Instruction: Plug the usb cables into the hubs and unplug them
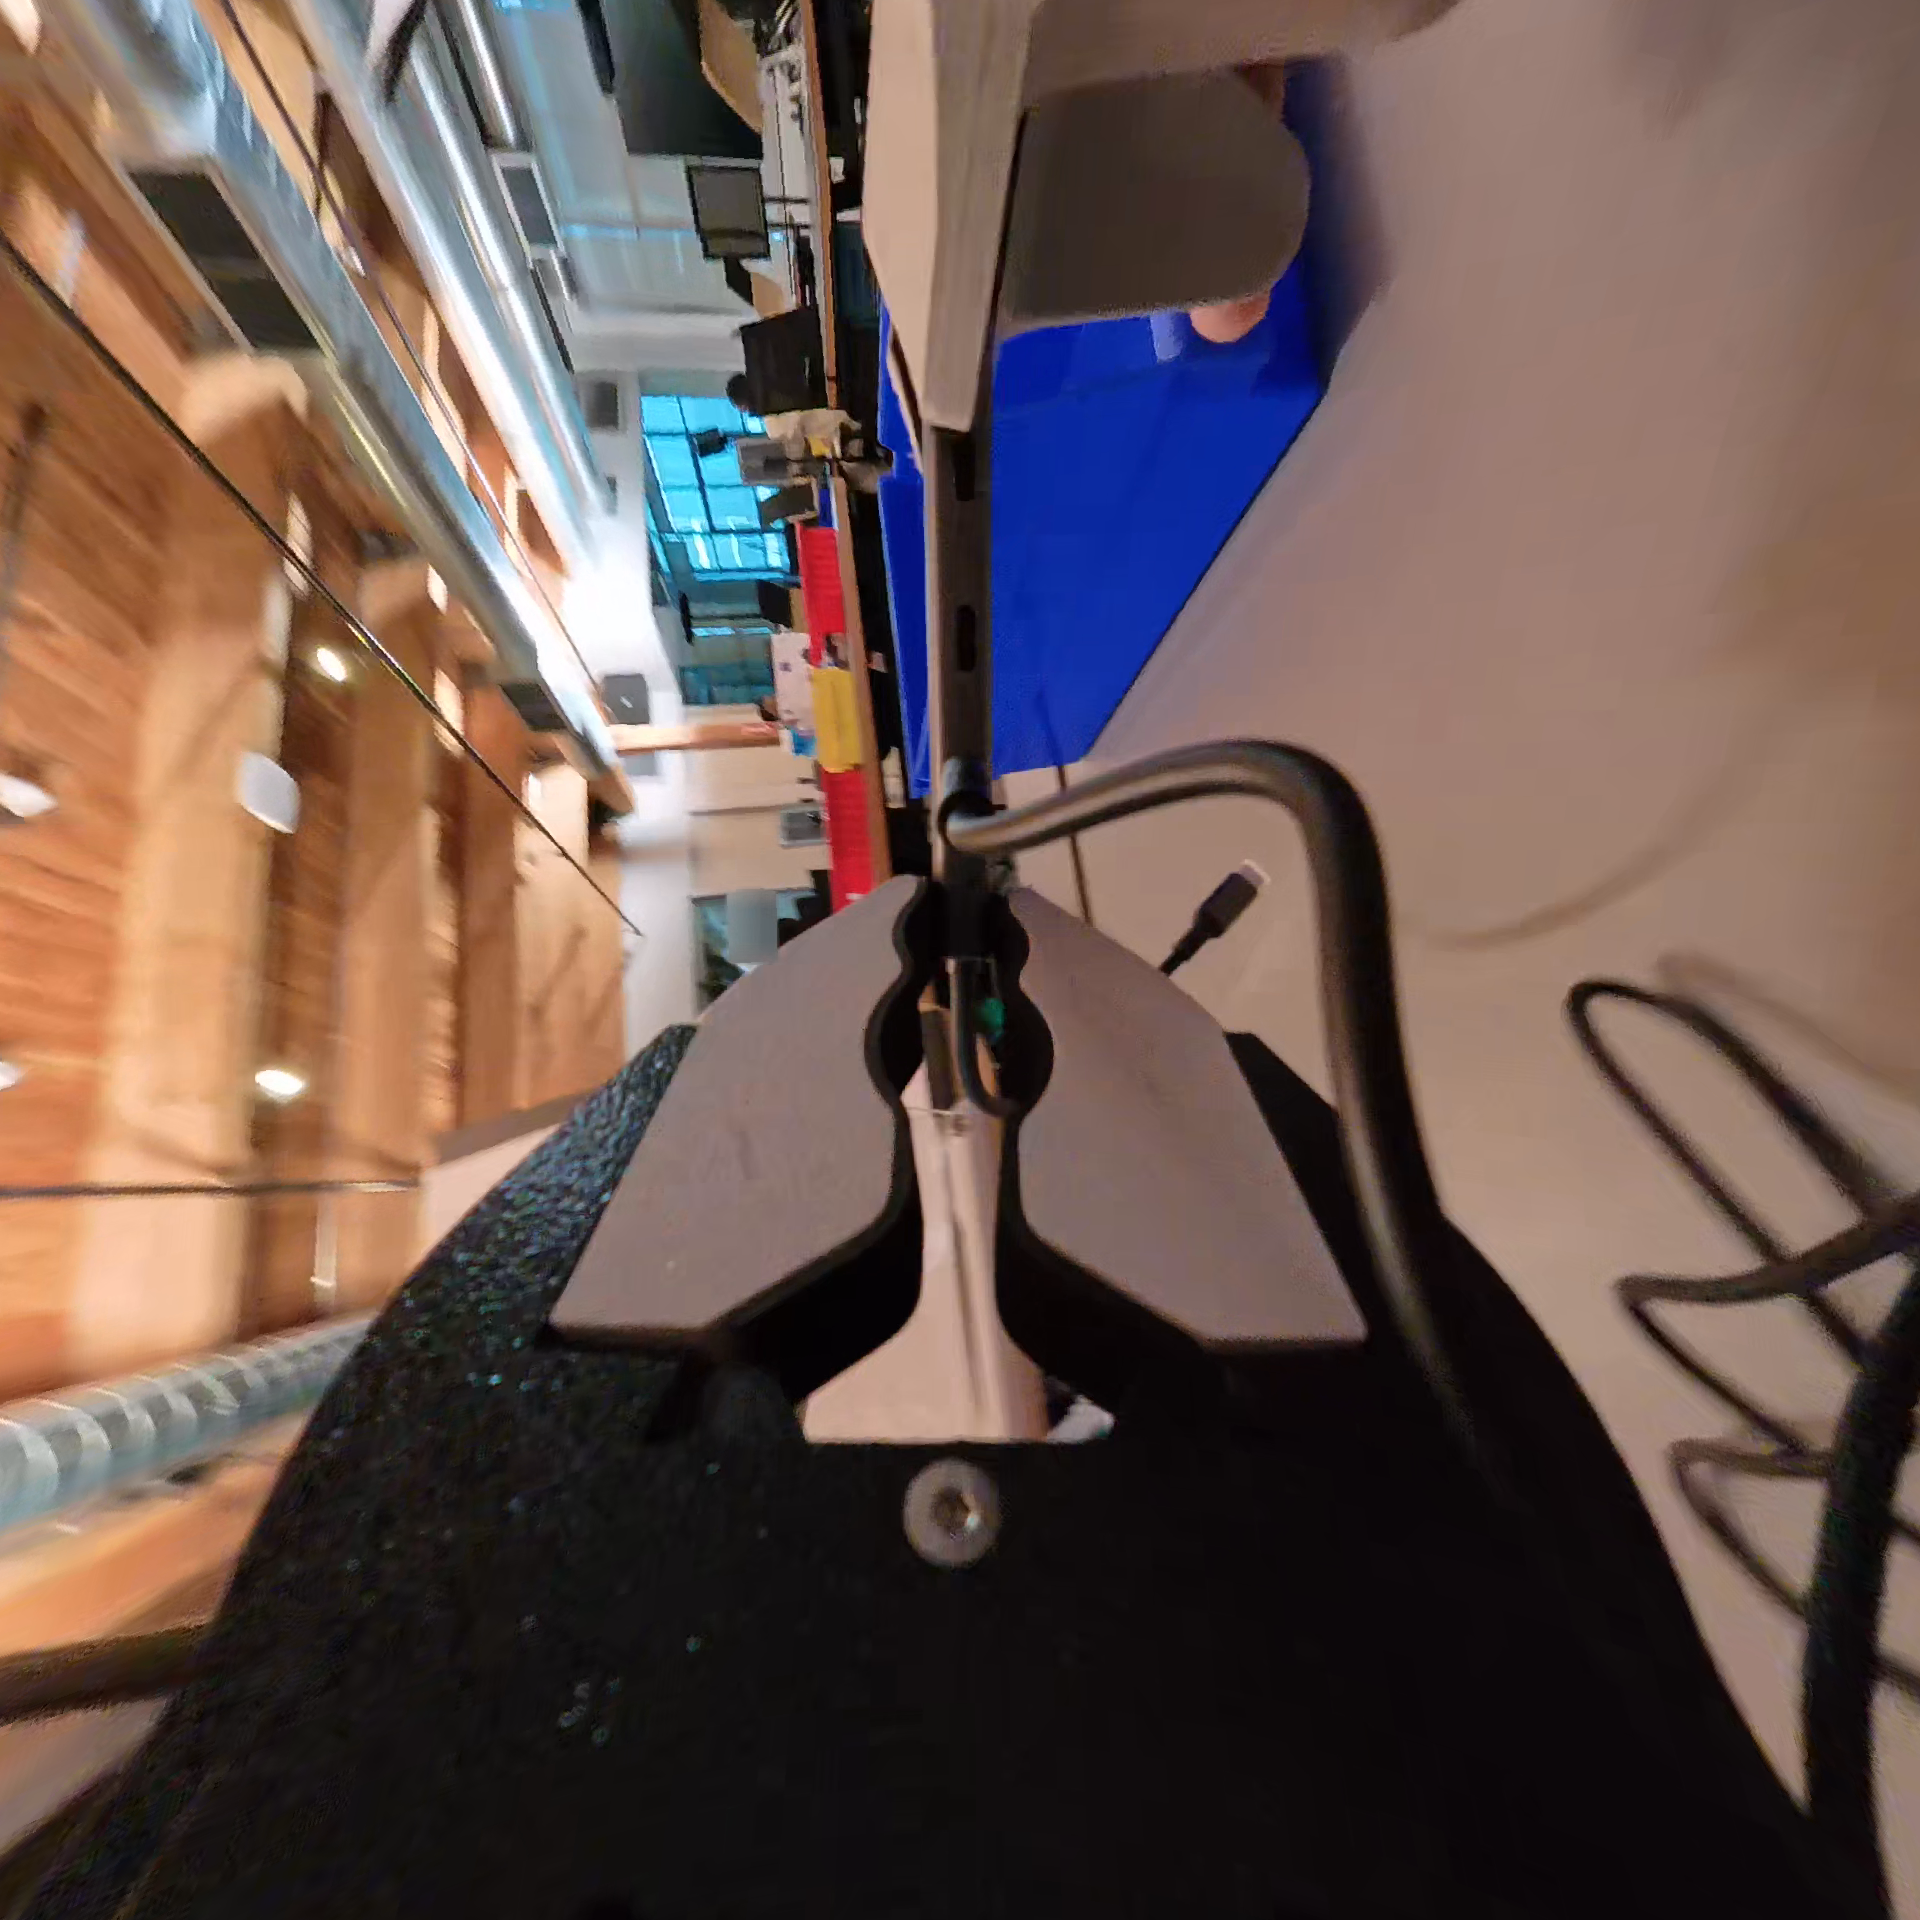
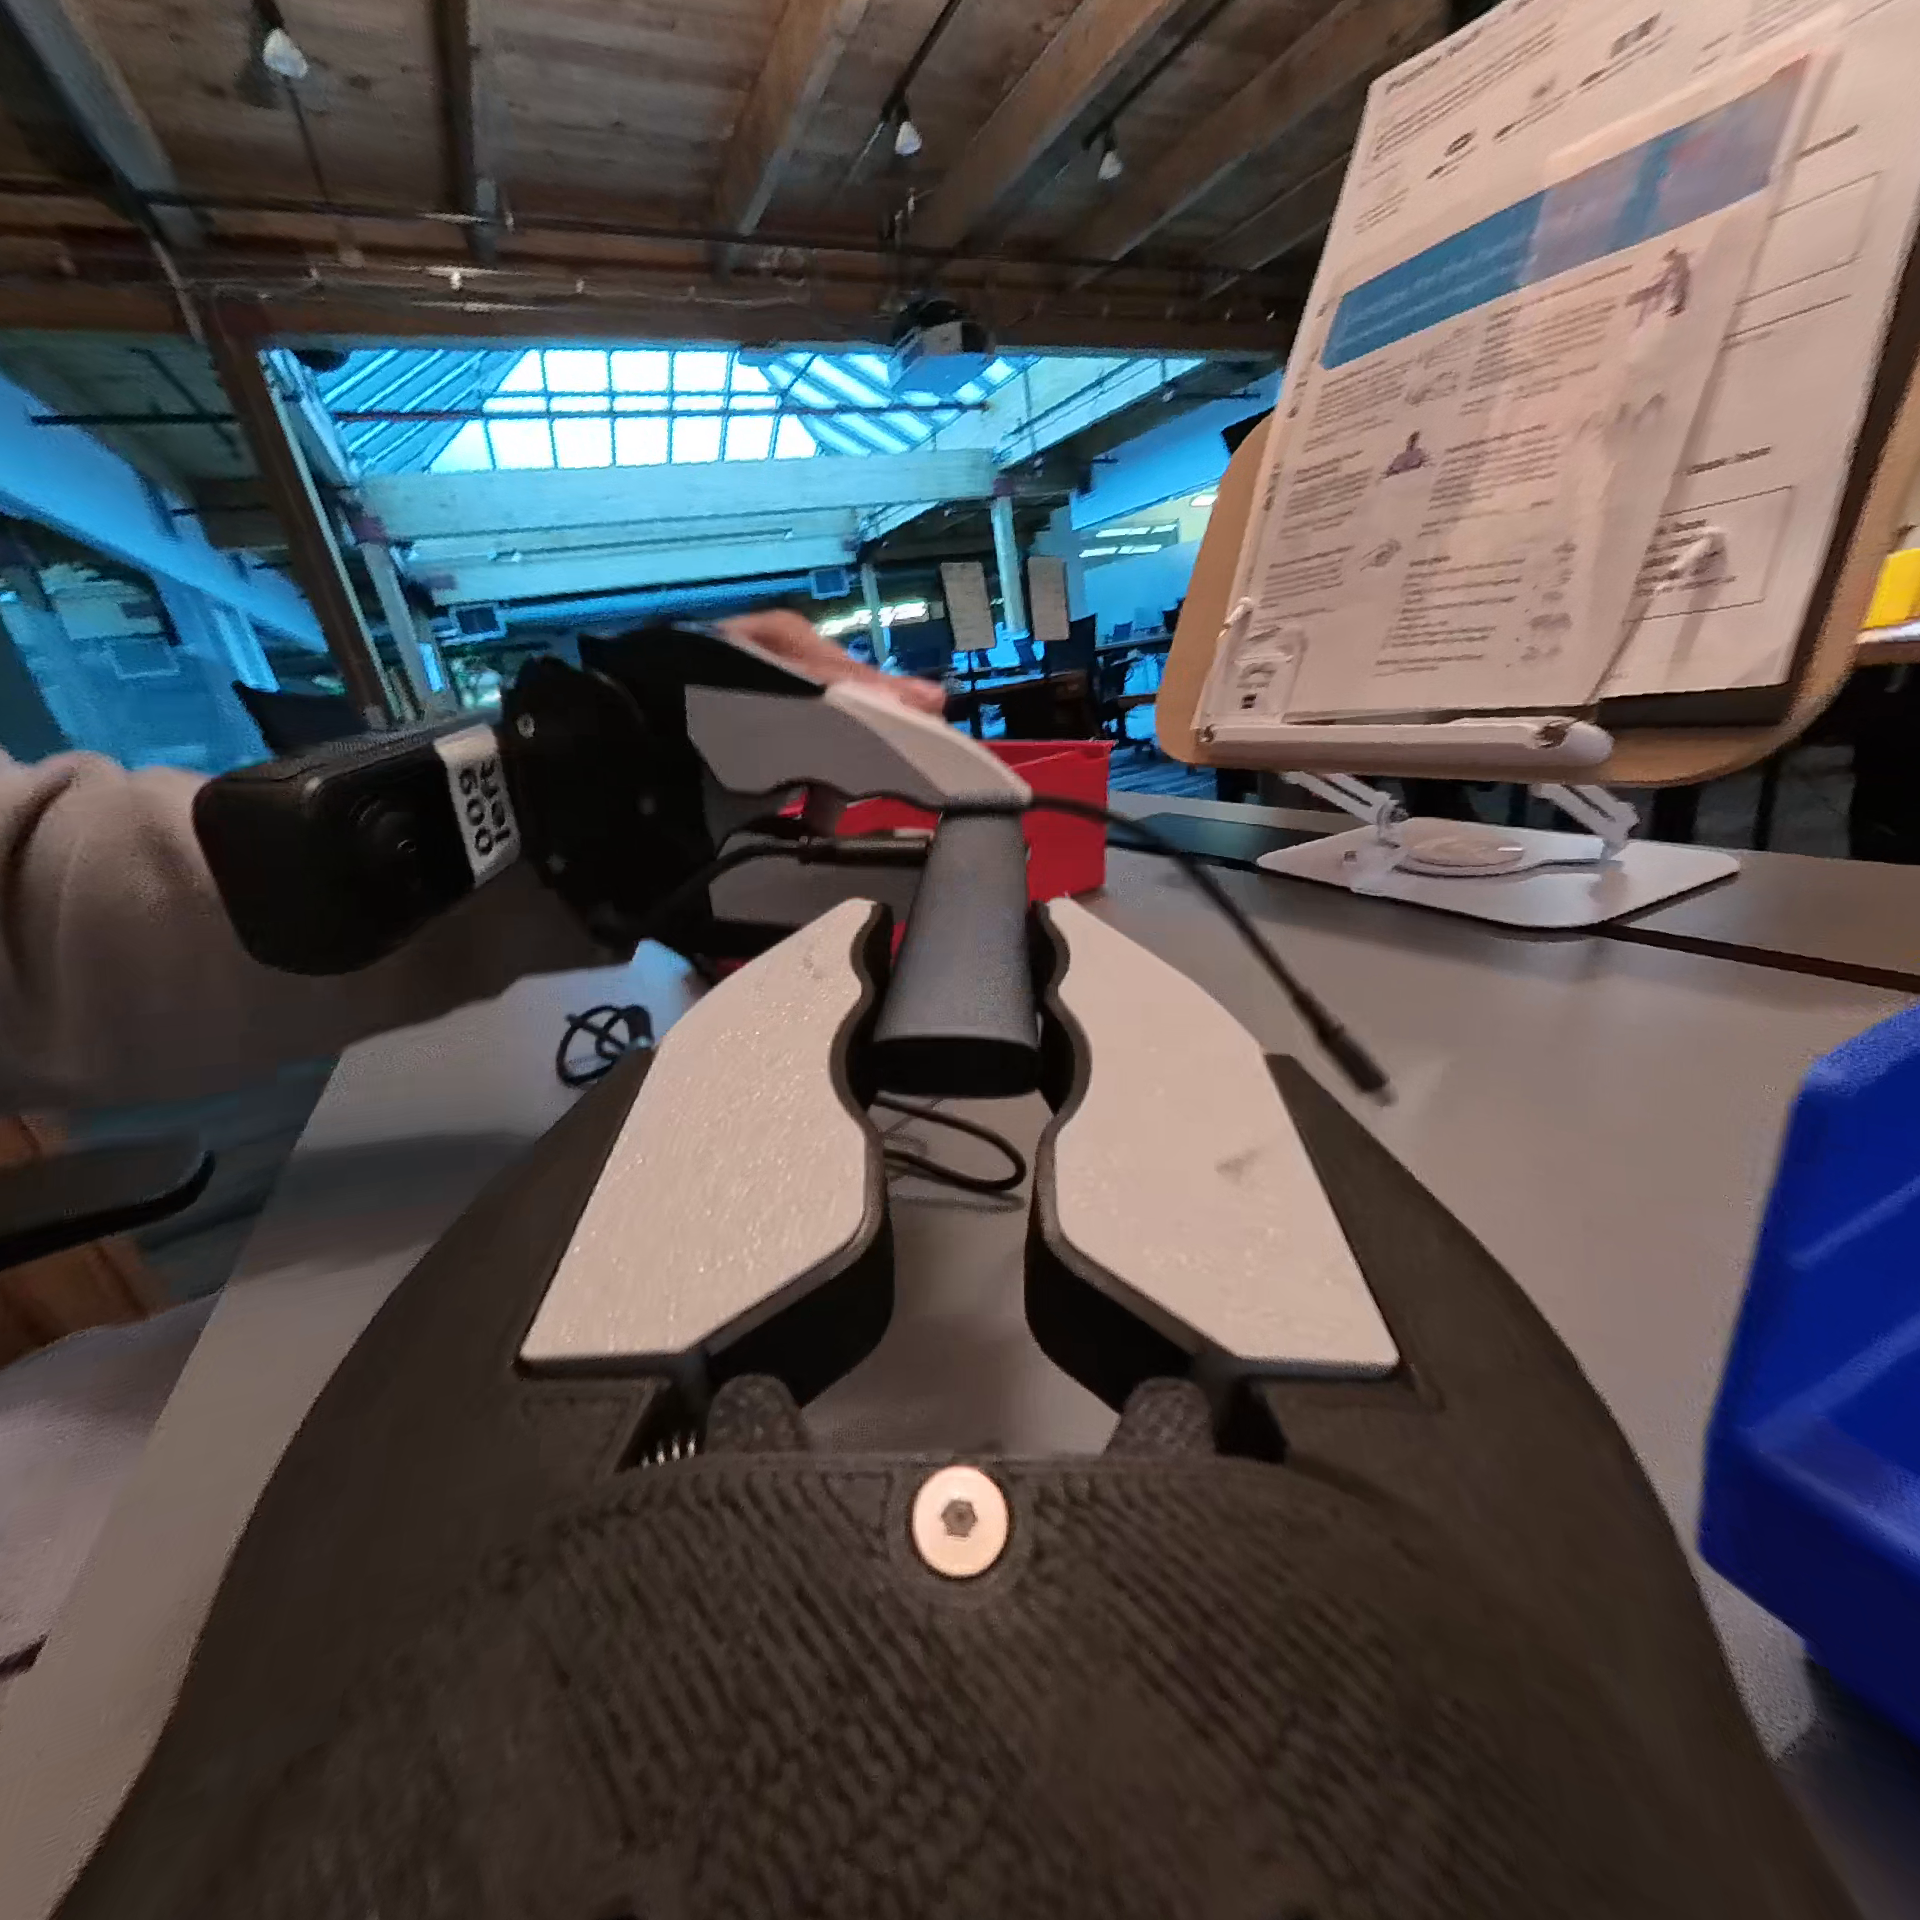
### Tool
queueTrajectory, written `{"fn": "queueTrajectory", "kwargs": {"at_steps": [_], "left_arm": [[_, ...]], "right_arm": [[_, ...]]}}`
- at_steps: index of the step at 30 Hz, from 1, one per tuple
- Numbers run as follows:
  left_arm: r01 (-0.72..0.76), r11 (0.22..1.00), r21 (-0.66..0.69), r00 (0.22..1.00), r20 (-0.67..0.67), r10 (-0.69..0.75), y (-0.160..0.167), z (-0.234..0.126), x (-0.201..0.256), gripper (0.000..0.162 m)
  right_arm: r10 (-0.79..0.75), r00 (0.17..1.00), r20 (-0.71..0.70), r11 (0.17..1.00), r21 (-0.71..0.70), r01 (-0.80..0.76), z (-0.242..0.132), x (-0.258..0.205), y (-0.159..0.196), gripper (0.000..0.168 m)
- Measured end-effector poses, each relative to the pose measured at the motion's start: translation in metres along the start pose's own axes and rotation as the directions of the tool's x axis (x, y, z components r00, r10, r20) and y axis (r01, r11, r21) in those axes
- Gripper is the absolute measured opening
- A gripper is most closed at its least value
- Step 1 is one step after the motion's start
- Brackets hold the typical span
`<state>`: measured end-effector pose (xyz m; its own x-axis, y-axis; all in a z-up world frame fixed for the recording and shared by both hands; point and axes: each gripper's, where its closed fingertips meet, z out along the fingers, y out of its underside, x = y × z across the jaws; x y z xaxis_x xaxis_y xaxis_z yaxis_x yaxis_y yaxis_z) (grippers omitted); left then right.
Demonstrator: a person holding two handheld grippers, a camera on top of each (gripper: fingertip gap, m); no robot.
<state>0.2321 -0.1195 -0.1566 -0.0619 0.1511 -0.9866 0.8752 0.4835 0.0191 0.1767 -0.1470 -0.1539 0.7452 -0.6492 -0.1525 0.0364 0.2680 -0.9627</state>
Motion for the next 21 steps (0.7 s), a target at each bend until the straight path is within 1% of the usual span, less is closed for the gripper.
{"fn": "queueTrajectory", "kwargs": {"at_steps": [2,3,6,7,8,9,12,14,17,21], "left_arm": [[-0.097,0.995,0.007,0.995,0.033,0.097,0.001,-0.004,-0.008,0.009],[-0.14,0.99,0.007,0.989,0.045,0.14,0.002,-0.005,-0.01,0.009],[-0.245,0.97,-0.007,0.969,0.037,0.245,0.005,-0.006,-0.007,0.009],[-0.251,0.968,-0.008,0.967,0.043,0.251,0.005,-0.006,-0.007,0.009],[-0.238,0.971,-0.008,0.97,0.051,0.238,0.004,-0.007,-0.007,0.009],[-0.216,0.976,-0.014,0.975,0.057,0.216,0.004,-0.008,-0.008,0.009],[-0.164,0.986,-0.043,0.98,0.108,0.168,0.006,-0.01,-0.016,0.01],[-0.123,0.991,-0.049,0.986,0.112,0.127,0.008,-0.01,-0.02,0.01],[-0.185,0.982,-0.038,0.977,0.1,0.188,0.008,-0.009,-0.016,0.009],[-0.203,0.979,-0.034,0.973,0.106,0.205,0.006,-0.009,-0.011,0.009]], "right_arm": [[-0.008,1.0,0.018,0.999,-0.047,0.009,0.005,-0.004,0.006,0.029],[-0.017,1.0,0.013,0.997,-0.069,0.018,0.007,-0.005,0.009,0.034],[-0.019,0.999,0.03,0.994,-0.106,0.022,0.013,-0.011,0.015,0.04],[-0.018,1.0,0.021,0.993,-0.115,0.02,0.015,-0.011,0.017,0.039],[-0.022,1.0,0.011,0.991,-0.128,0.023,0.017,-0.01,0.019,0.032],[-0.027,1.0,0.009,0.989,-0.142,0.028,0.018,-0.011,0.021,0.03],[-0.025,1.0,-0.01,0.987,-0.159,0.023,0.02,-0.008,0.023,0.033],[-0.031,0.999,-0.013,0.986,-0.165,0.029,0.021,-0.008,0.024,0.033],[-0.028,0.999,-0.024,0.989,-0.147,0.024,0.02,-0.007,0.022,0.034],[-0.017,0.999,-0.029,0.991,-0.135,0.013,0.019,-0.005,0.02,0.033]]}}
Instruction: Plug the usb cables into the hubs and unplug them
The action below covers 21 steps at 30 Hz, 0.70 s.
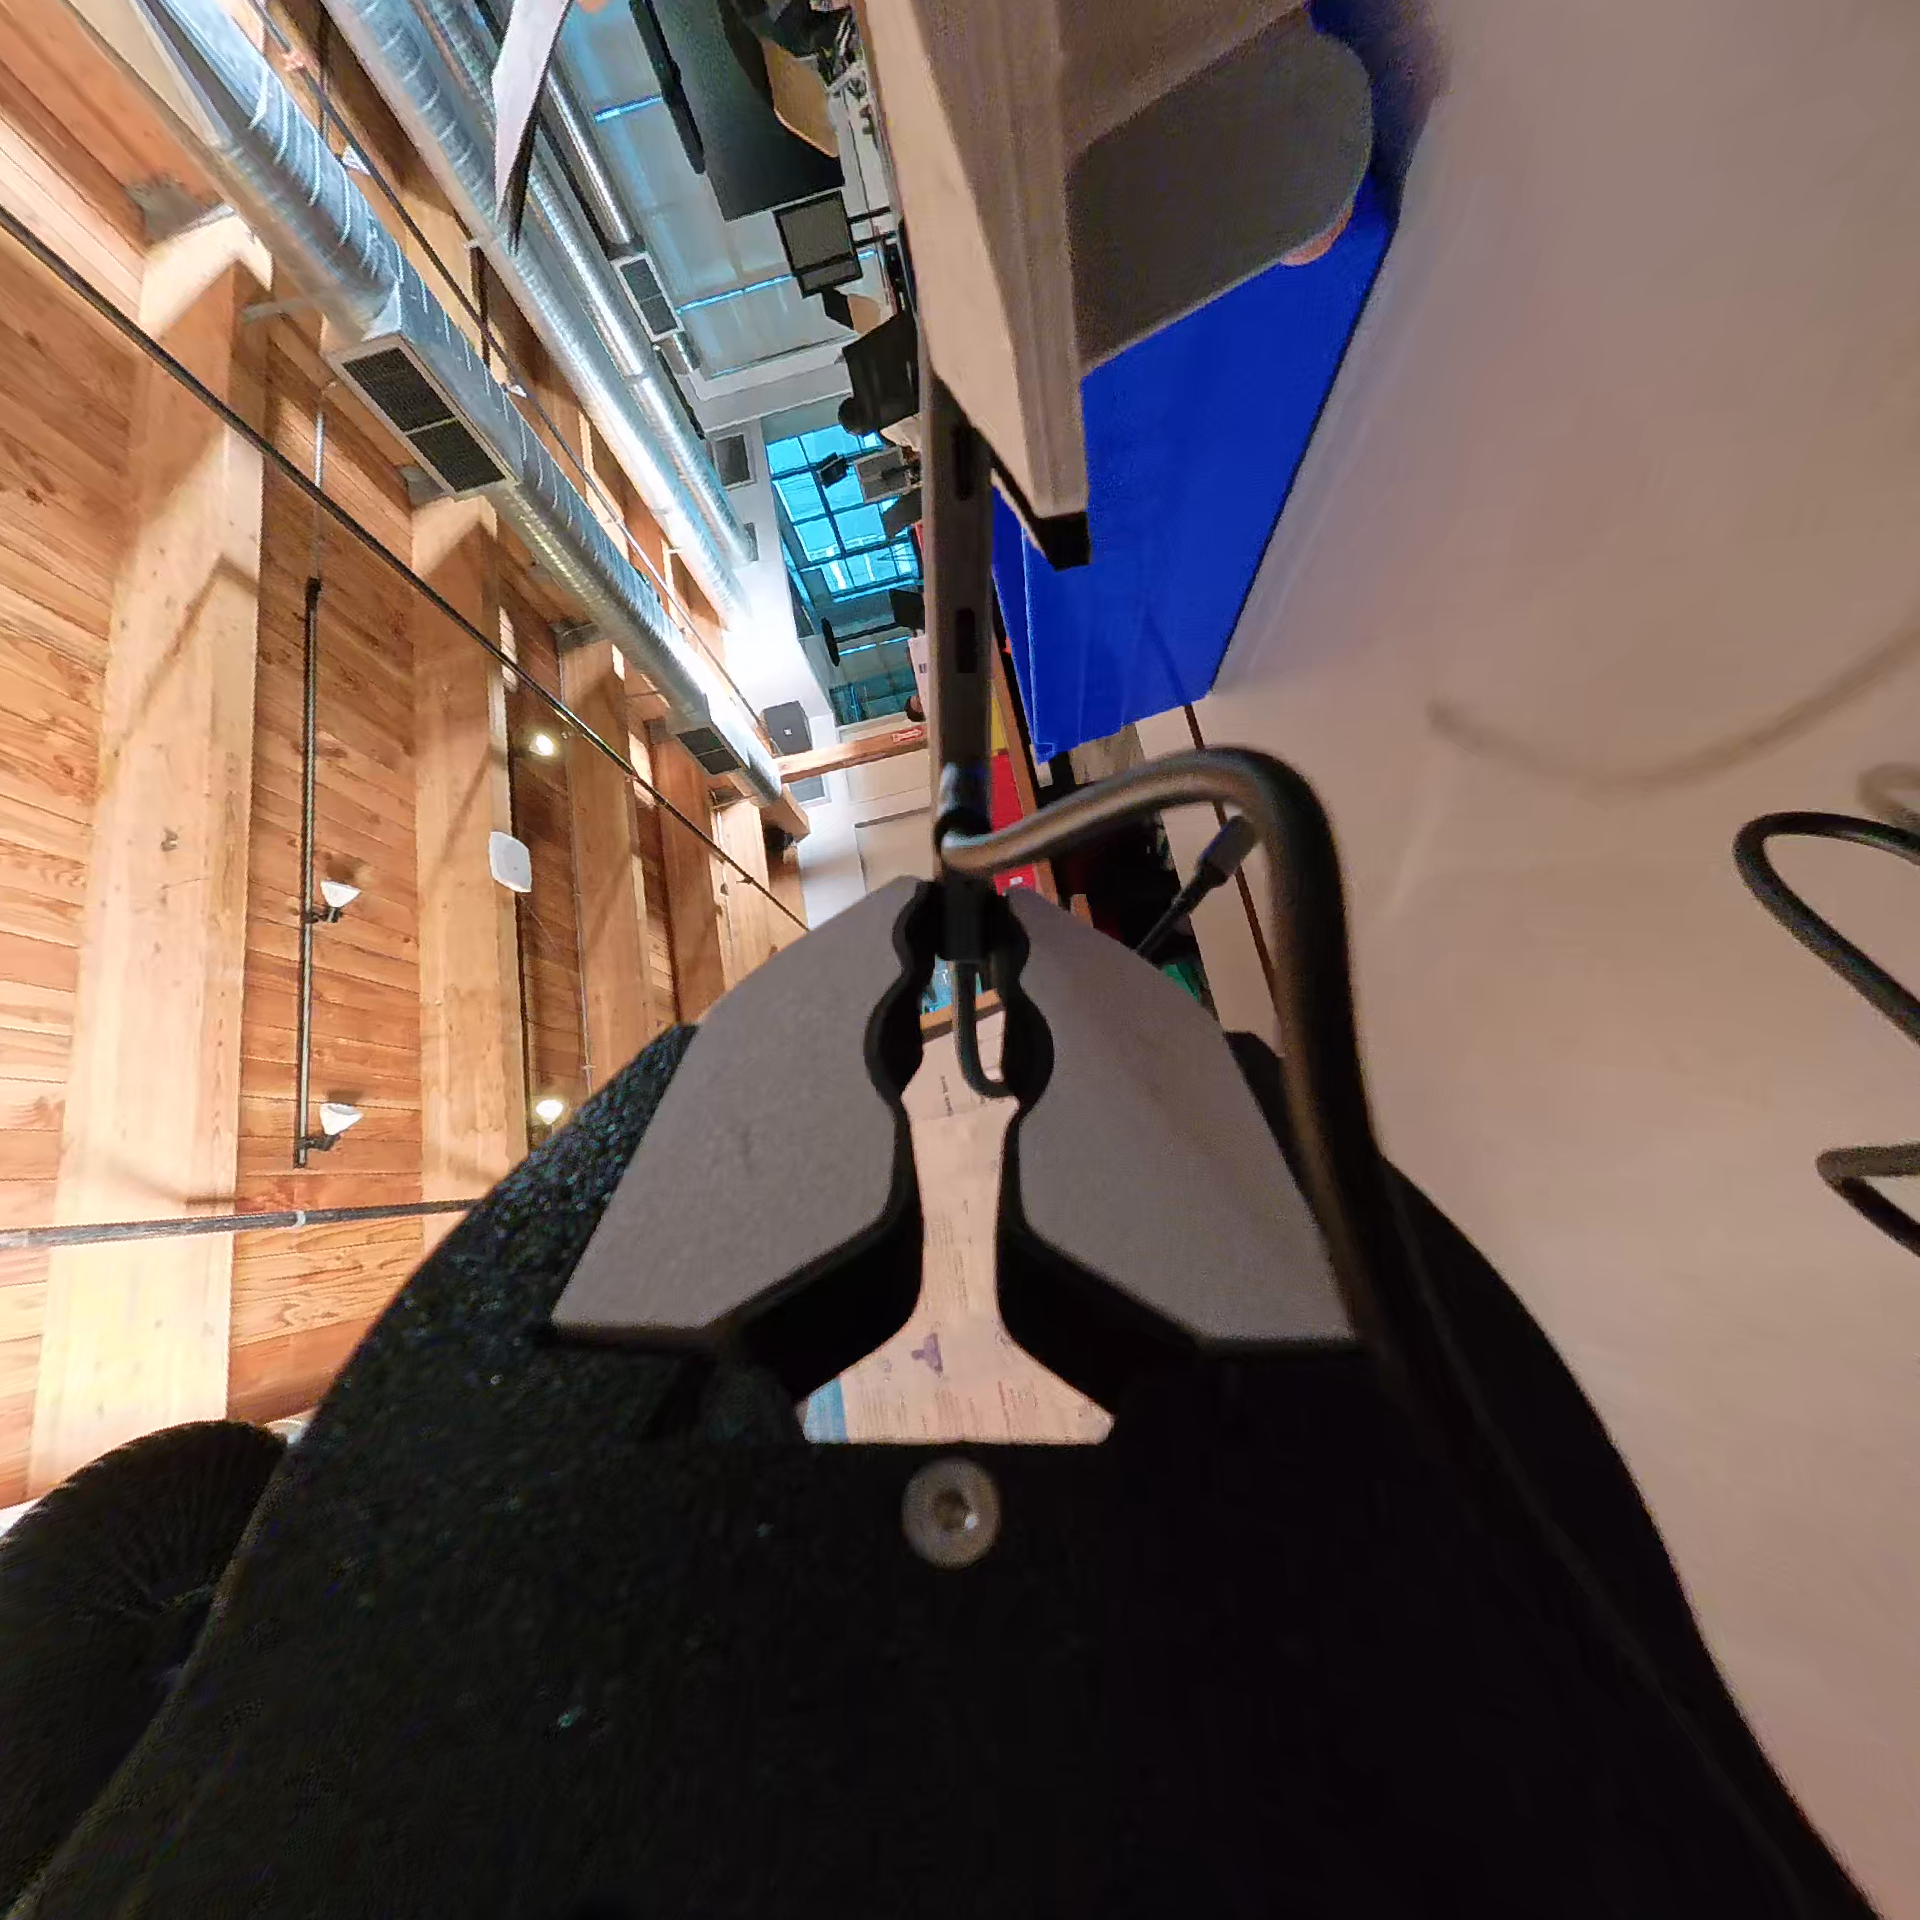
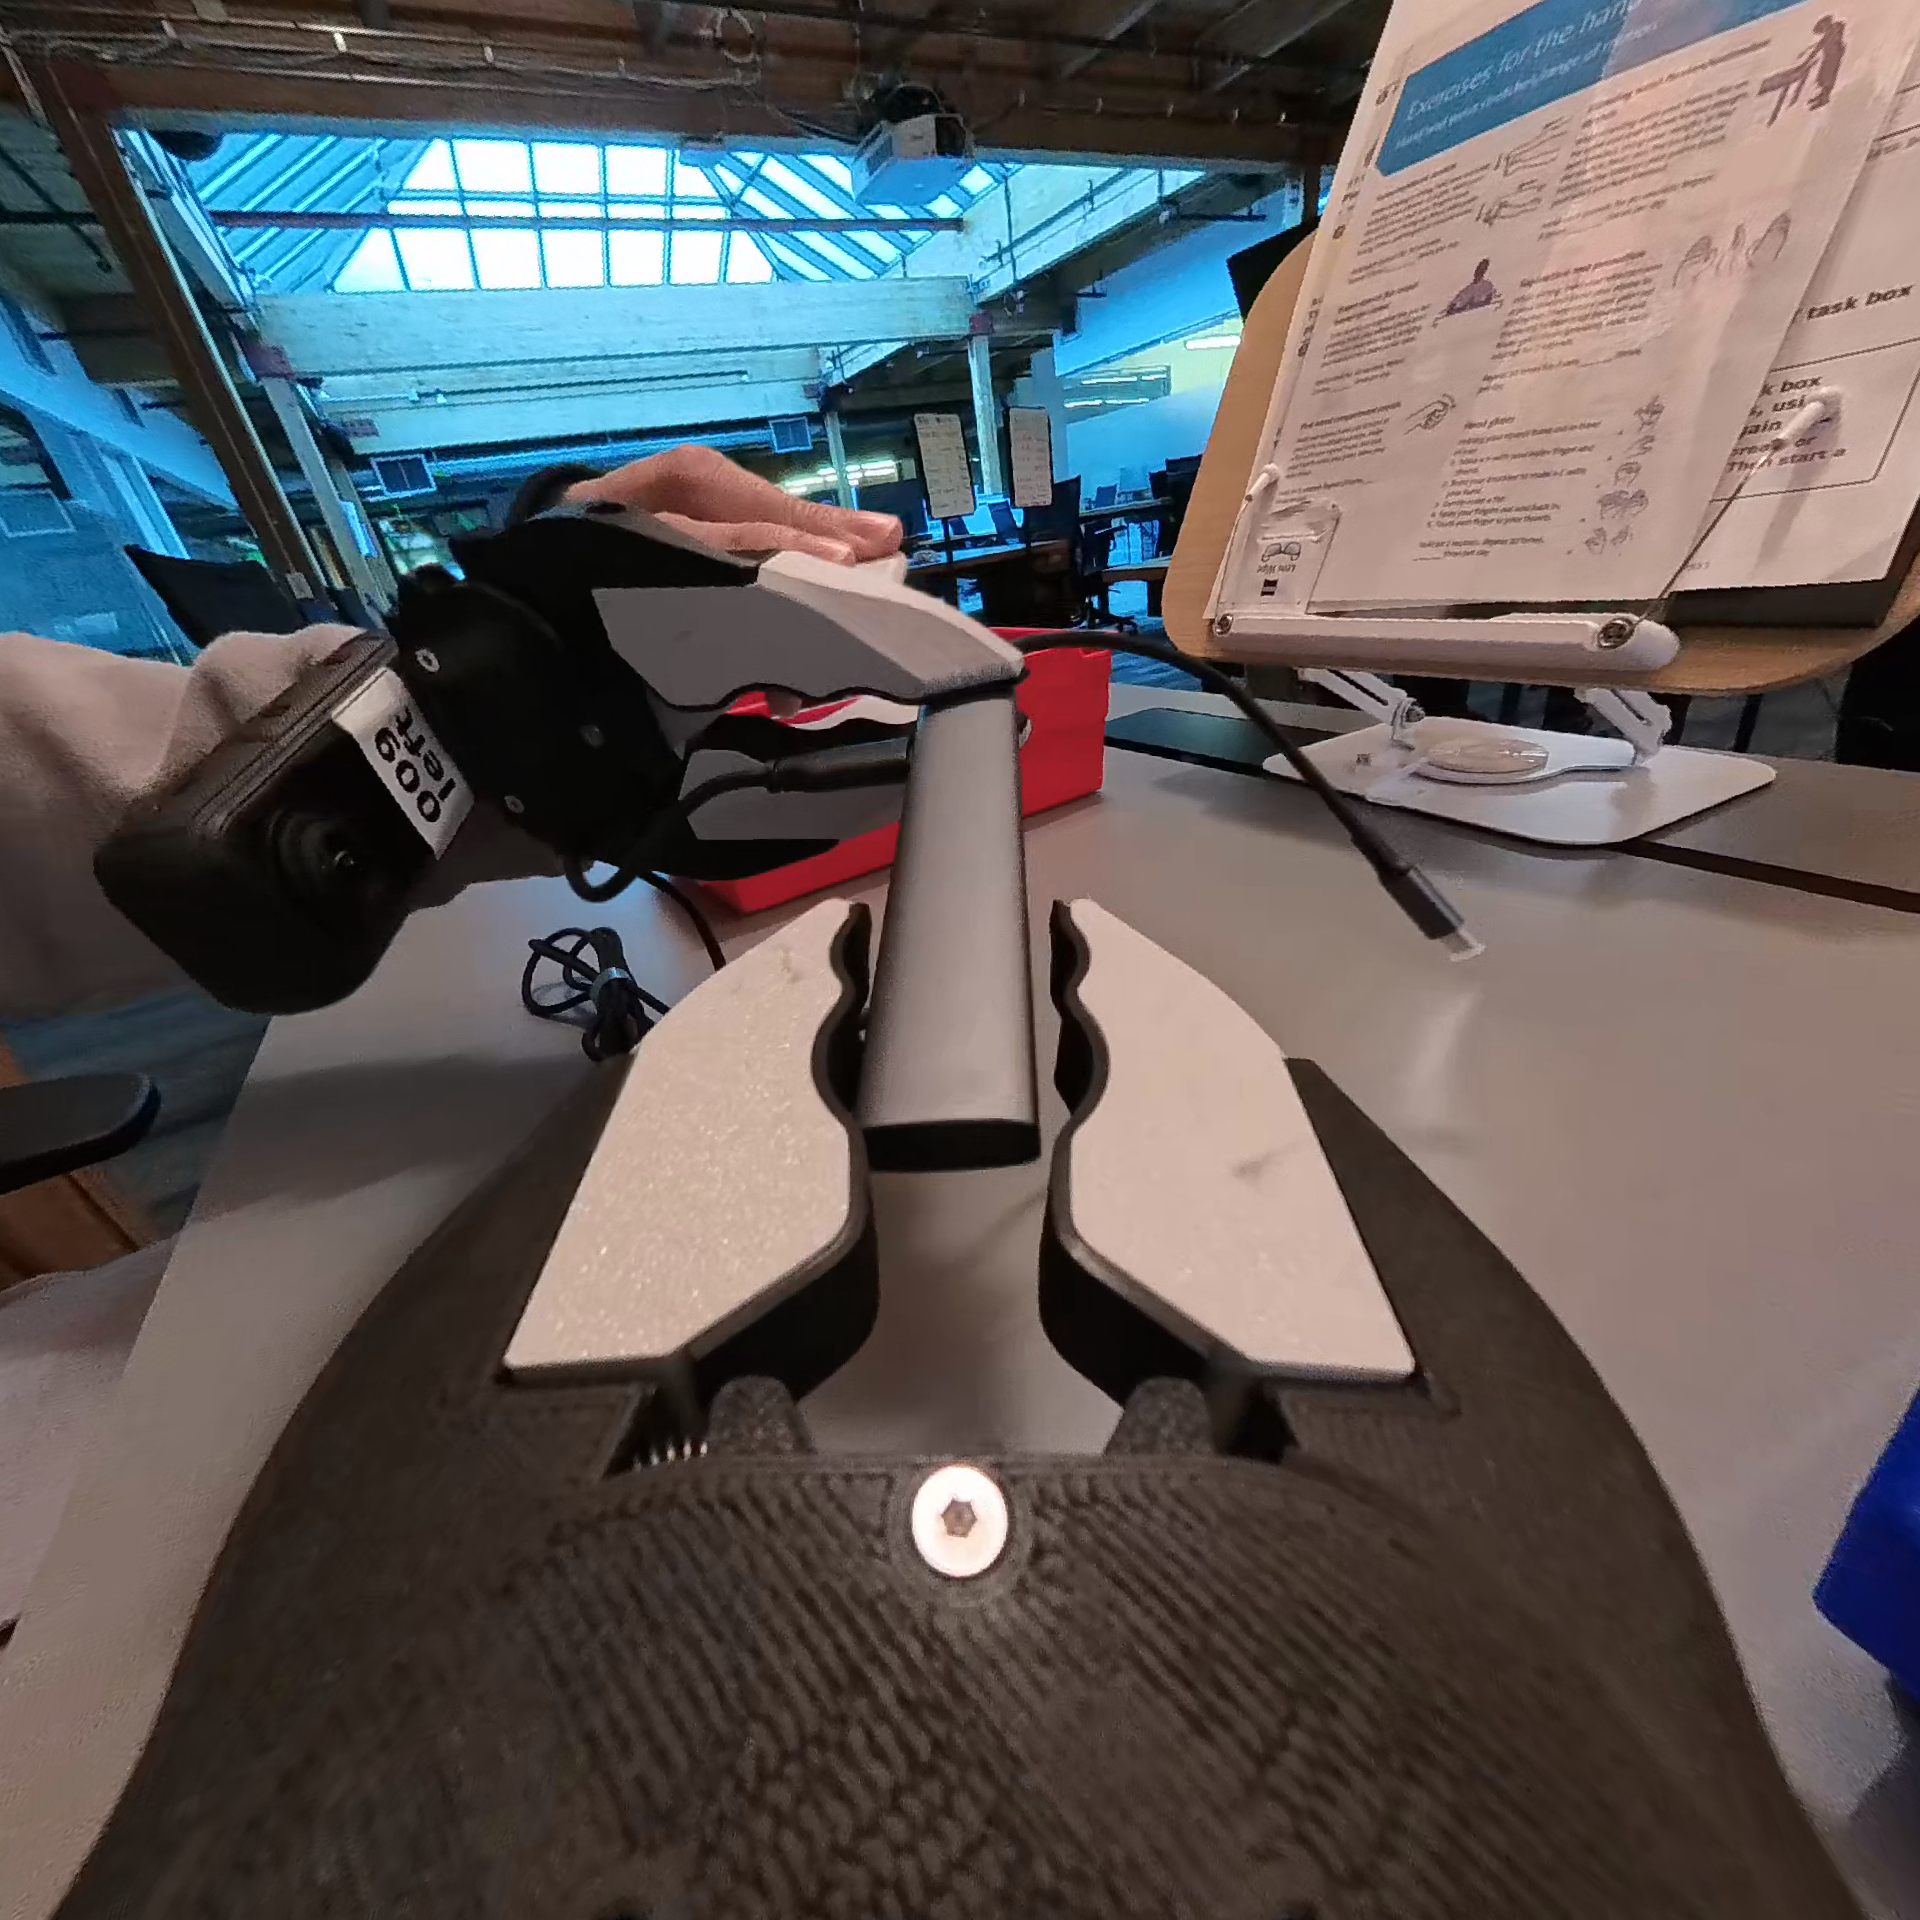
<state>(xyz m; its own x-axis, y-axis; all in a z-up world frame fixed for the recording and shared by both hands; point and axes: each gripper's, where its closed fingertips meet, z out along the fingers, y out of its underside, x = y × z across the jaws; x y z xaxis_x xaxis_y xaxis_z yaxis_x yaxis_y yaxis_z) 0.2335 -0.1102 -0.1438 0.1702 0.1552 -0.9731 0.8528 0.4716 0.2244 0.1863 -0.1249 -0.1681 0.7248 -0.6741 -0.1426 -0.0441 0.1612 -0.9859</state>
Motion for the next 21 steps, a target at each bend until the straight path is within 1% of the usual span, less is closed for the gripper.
{"fn": "queueTrajectory", "kwargs": {"at_steps": [4,8,11,15,21], "left_arm": [[-0.022,1.0,-0.001,1.0,-0.005,0.022,0.0,0.002,0.004,0.009],[0.022,1.0,-0.021,1.0,-0.019,-0.023,0.004,0.006,0.007,0.009],[0.004,0.999,-0.05,1.0,-0.005,-0.004,0.008,0.008,0.009,0.009],[0.006,0.998,-0.058,1.0,-0.003,-0.006,0.011,0.007,0.012,0.009],[-0.004,0.997,-0.077,1.0,0.007,0.005,0.014,0.007,0.012,0.009]], "right_arm": [[-0.001,1.0,0.003,1.0,-0.007,0.002,0.001,0.0,0.001,0.029],[0.002,1.0,-0.019,0.999,-0.042,-0.003,0.004,0.002,0.005,0.028],[0.005,0.999,-0.041,0.997,-0.083,-0.008,0.007,0.004,0.011,0.027],[0.018,0.999,-0.047,0.991,-0.129,-0.024,0.01,0.004,0.017,0.027],[0.014,0.998,-0.069,0.988,-0.152,-0.024,0.012,0.006,0.02,0.026]]}}
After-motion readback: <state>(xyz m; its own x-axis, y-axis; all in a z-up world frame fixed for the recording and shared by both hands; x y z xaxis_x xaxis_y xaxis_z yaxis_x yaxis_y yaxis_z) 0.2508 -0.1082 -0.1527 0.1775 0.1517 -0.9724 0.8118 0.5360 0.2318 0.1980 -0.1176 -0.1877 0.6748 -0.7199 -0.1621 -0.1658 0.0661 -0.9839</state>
